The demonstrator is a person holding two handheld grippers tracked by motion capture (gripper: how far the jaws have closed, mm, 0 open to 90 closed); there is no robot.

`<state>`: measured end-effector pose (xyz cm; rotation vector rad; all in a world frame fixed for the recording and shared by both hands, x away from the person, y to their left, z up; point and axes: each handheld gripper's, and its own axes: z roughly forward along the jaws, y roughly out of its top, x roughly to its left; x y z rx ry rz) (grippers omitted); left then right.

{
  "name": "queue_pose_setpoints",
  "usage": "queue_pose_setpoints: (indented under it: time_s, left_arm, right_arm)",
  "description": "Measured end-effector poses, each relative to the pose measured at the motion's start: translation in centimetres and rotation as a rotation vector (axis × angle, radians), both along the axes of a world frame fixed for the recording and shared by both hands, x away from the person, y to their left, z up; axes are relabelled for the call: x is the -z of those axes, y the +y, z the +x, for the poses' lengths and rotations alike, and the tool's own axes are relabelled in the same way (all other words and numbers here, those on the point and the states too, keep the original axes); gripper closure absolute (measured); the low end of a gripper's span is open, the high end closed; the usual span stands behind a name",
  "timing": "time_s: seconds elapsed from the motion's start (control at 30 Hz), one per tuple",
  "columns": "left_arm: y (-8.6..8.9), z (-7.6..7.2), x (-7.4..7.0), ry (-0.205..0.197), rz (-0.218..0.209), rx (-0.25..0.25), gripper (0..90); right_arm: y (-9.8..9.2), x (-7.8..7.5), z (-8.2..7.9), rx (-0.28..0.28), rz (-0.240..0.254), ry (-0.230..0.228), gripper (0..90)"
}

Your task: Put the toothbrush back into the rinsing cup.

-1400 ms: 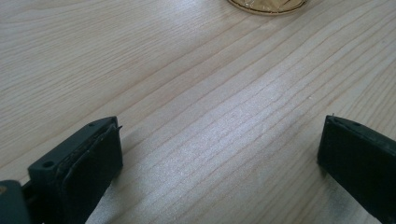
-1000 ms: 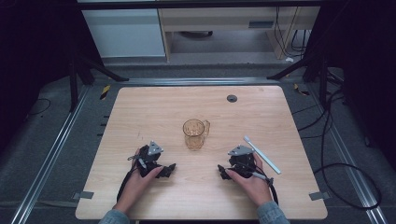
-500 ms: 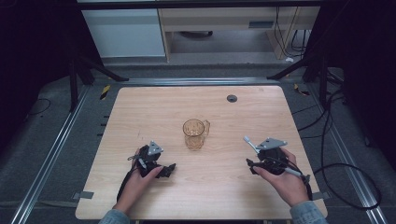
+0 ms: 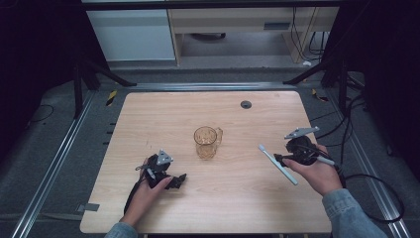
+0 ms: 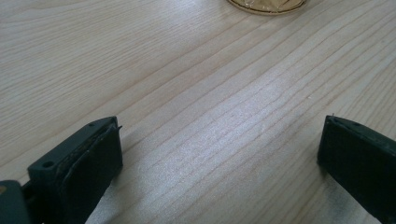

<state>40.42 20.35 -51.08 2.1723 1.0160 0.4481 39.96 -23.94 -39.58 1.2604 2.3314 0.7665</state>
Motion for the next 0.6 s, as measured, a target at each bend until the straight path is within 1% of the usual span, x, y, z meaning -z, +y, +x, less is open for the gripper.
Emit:
queue_pose_setpoints:
  time_s: [0.13,0.17,0.2,0.3,0.33,0.6]
  left_arm:
    - [-0.1,0.2,0.0,0.000,0.001,0.000,0.0]
    - [-0.1,0.2,0.0,0.000,0.002,0.001,0.0]
    - [-0.1,0.2,0.0,0.000,0.002,0.002,0.0]
    - [-0.1,0.2,0.0,0.000,0.001,0.000,0.0]
    - [-0.1,0.1,0.0,0.000,0.001,0.000,0.0]
    - [-0.1,0.1,0.0,0.000,0.002,-0.003,0.0]
  right_arm:
    - [-0.2,-0.8,0.6,0.000,-0.027,-0.003,44.5]
    - [-0.2,-0.8,0.6,0.000,-0.027,-0.003,44.5]
    - [-0.3,-1.3,0.7,-0.004,-0.032,-0.003,45.0]
    - [-0.2,-1.6,0.9,-0.009,-0.028,-0.002,45.2]
    - [-0.2,-1.9,1.2,-0.006,-0.025,0.000,46.9]
    - [-0.6,-1.5,2.1,-0.004,-0.022,0.019,50.6]
